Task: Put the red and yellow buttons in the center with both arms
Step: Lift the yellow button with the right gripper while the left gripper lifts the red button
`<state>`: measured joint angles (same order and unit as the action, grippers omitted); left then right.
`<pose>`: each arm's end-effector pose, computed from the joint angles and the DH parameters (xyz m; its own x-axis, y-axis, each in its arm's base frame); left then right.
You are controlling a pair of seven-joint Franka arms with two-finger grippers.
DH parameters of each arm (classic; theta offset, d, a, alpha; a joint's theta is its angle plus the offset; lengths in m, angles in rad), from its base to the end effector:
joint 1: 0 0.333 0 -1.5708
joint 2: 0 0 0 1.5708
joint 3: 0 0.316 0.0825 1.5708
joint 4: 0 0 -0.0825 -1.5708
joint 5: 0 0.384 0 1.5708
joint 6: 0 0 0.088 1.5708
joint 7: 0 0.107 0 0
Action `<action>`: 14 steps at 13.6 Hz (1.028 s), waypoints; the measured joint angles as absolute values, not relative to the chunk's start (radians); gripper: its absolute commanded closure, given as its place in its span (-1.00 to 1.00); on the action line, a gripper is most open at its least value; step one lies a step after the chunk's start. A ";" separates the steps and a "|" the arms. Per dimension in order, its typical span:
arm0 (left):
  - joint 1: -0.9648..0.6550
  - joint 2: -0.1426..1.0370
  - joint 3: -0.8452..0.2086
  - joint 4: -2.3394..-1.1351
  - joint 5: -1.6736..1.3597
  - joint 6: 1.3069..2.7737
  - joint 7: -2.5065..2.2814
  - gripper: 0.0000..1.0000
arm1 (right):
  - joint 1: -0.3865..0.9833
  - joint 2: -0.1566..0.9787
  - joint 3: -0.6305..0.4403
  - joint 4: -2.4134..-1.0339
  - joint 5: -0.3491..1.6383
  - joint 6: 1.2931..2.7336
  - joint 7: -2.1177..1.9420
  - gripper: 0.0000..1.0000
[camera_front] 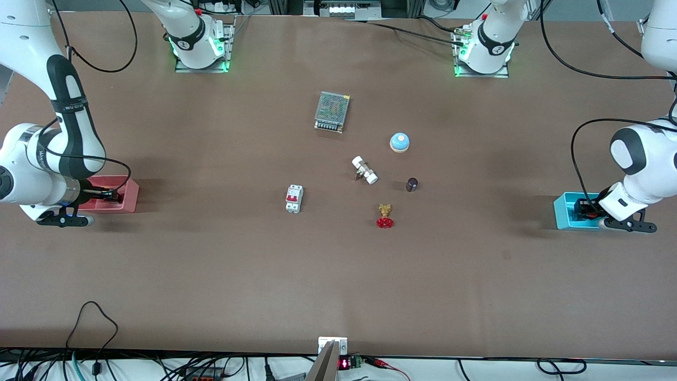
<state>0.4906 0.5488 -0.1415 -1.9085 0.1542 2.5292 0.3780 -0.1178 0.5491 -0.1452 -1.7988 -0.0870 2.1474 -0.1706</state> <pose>0.5984 0.2209 0.2170 0.9895 -0.1293 0.0645 -0.1260 -0.9907 -0.0521 0.6113 -0.1626 0.2303 0.9750 -0.0348 -0.2195 -0.0126 -0.9948 0.1015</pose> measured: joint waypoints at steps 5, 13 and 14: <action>0.490 0.459 -0.151 -1.877 0.154 2.506 0.443 0.52 | -0.115 0.497 -0.143 -1.764 -0.087 2.068 -0.193 0.35; 0.482 0.354 -0.379 -1.785 0.154 2.199 0.327 0.51 | 0.021 0.374 -0.109 -1.593 0.018 1.818 -0.055 0.41; 0.478 0.356 -0.415 -1.786 0.154 2.192 0.272 0.51 | 0.066 0.382 -0.106 -1.593 0.024 1.817 0.031 0.41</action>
<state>0.4781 0.3562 -0.4152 -1.7865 0.1540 2.1922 0.2719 0.0660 0.3820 -0.1059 -1.5932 0.0236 1.8171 0.0312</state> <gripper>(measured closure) 0.652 0.590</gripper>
